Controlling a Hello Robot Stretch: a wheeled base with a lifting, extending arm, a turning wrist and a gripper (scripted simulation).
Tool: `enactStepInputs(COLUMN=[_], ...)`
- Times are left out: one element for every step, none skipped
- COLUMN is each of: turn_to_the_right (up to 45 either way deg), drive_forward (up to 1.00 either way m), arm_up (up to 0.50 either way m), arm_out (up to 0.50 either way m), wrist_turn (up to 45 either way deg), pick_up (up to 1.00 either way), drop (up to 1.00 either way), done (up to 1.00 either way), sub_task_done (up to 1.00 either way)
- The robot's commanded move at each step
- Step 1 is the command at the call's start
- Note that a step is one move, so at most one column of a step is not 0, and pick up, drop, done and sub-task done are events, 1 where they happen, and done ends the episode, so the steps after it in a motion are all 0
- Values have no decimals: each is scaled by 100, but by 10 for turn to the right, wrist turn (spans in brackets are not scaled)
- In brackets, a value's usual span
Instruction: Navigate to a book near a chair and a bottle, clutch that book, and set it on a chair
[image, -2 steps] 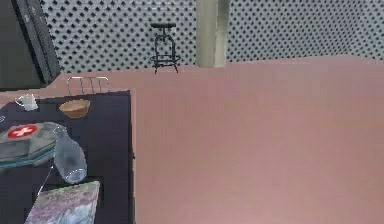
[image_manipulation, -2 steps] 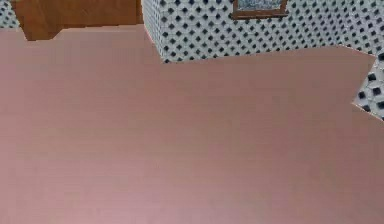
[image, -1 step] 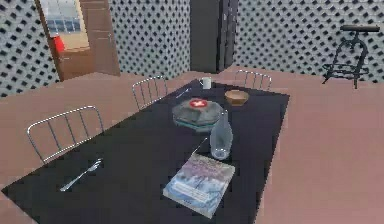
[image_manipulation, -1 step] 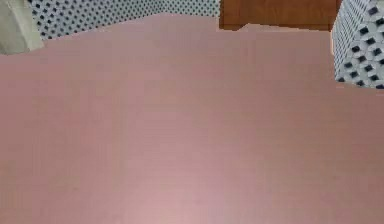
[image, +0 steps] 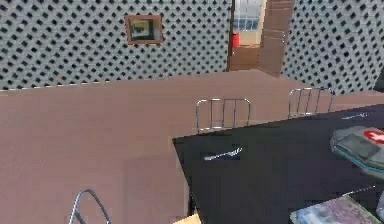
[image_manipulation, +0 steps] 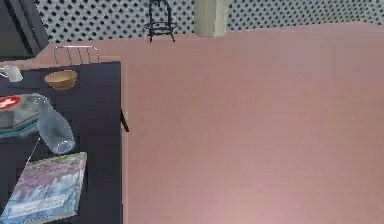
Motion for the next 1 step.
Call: enactStepInputs(turn_to_the_right=[-360], drive_forward=[0], arm_up=[0], arm_out=[0], wrist_turn=[0], pick_up=[0], drop=[0], done=[0], sub_task_done=[0])
